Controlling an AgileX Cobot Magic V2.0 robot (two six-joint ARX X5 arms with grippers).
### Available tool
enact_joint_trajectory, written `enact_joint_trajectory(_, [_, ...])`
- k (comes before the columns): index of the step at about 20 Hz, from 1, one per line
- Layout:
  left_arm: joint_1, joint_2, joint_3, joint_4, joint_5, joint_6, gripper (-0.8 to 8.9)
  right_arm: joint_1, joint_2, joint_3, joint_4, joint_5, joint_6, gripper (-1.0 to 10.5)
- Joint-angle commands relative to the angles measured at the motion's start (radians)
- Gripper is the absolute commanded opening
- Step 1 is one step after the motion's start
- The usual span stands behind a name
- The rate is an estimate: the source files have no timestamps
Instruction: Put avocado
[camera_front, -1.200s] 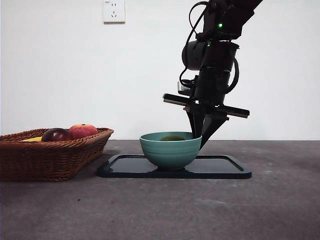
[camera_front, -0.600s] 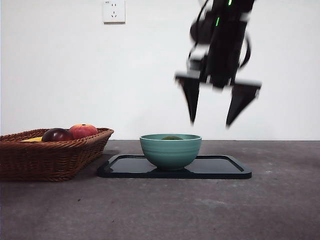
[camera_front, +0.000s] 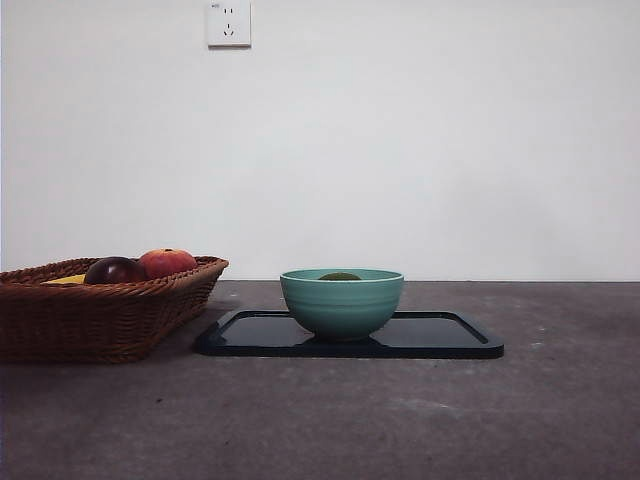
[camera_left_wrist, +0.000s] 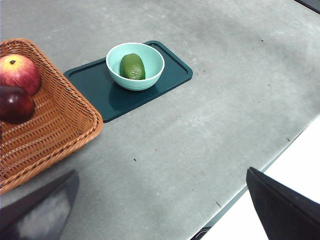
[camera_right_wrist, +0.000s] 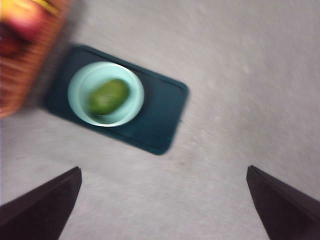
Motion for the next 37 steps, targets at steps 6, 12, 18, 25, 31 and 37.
enact_joint_trajectory(6, [-0.008,0.002,0.008,0.018,-0.005,0.004,5.65,0.192,-0.41,-0.396,0.082,0.0,0.045,5.5])
enact_joint_trajectory(12, [-0.008,0.002,0.008,0.018,-0.005,0.004,5.65,0.233,-0.758,-0.808,0.246,-0.066,0.09,5.5])
enact_joint_trajectory(18, [-0.008,0.002,0.008,0.018,-0.005,0.004,5.62,0.233,-0.874,-0.934,0.249,-0.08,0.091,5.5])
enact_joint_trajectory(25, [-0.008,0.002,0.008,0.017,-0.005,0.004,3.96,0.233,-0.874,-0.934,0.256,-0.08,0.09,4.7])
enact_joint_trajectory(31, [-0.008,0.002,0.008,0.017,-0.005,0.004,0.15,0.233,-0.874,-0.934,0.272,-0.08,0.091,0.2])
enact_joint_trajectory(37, [-0.008,0.002,0.008,0.018,-0.005,0.004,0.19,0.233,-0.874,-0.934,0.272,-0.079,0.09,0.2])
